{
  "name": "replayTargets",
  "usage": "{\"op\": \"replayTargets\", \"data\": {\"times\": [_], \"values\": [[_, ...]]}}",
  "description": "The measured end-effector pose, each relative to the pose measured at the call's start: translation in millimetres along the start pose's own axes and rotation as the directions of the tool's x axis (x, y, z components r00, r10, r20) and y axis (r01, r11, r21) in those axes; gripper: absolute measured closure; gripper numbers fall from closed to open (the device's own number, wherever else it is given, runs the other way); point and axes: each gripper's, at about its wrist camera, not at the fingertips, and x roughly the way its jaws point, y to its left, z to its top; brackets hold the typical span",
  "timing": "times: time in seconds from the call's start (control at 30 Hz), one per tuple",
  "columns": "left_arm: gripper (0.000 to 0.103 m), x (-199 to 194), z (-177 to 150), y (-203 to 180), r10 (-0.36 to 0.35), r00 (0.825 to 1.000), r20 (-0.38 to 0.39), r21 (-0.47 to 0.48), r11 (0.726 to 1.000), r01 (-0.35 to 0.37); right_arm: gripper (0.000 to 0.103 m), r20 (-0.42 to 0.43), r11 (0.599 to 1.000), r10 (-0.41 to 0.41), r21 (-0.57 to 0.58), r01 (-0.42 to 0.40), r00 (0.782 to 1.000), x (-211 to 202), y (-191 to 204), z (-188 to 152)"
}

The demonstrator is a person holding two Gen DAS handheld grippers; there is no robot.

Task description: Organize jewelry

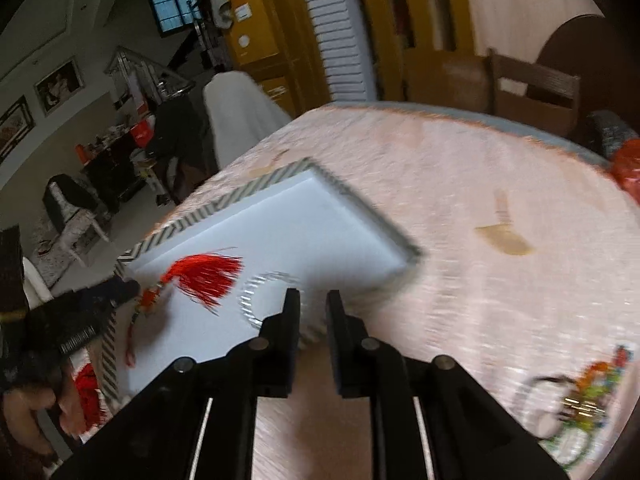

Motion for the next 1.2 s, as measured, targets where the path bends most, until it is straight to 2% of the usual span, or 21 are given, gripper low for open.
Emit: {"op": "replayTargets", "data": {"times": [0.17,0.23,0.3,0.43,0.53,0.7,0.8,1.0,1.2], "values": [[0.055,-14,0,-31,-0.059,0.998,0.025,0.014,0.998,0.059,0.074,0.051,0.995,-0.092,0.028,0.091,0.994,-58,-55,-26],[0.054,-17,-2,-48,-0.094,0.995,0.028,0.034,0.995,0.093,0.069,0.079,0.987,-0.150,0.076,0.144,0.986,-84,-87,-43],[0.053,-18,-6,-73,-0.125,0.992,0.024,0.077,0.989,0.123,0.068,0.090,0.969,-0.218,0.135,0.205,0.972,-103,-117,-61],[0.053,-16,-20,-135,-0.225,0.974,-0.014,0.178,0.958,0.224,0.068,0.052,0.921,-0.296,0.279,0.271,0.954,-127,-175,-95],[0.053,-11,-34,-181,-0.287,0.956,-0.057,0.243,0.925,0.292,0.068,0.015,0.894,-0.329,0.325,0.307,0.944,-133,-202,-116],[0.053,0,-51,-244,-0.345,0.930,-0.125,0.320,0.873,0.367,0.068,-0.006,0.889,-0.319,0.343,0.302,0.948,-132,-217,-136],[0.053,5,-54,-265,-0.370,0.919,-0.136,0.336,0.855,0.394,0.068,0.000,0.896,-0.314,0.331,0.296,0.949,-127,-217,-134],[0.053,33,-63,-265,-0.298,0.942,-0.151,0.320,0.887,0.332,0.068,0.031,0.912,-0.267,0.330,0.243,0.963,-115,-222,-126],[0.048,40,-65,-256,-0.319,0.932,-0.174,0.270,0.894,0.357,0.073,0.026,0.929,-0.238,0.298,0.220,0.971,-90,-227,-109]]}}
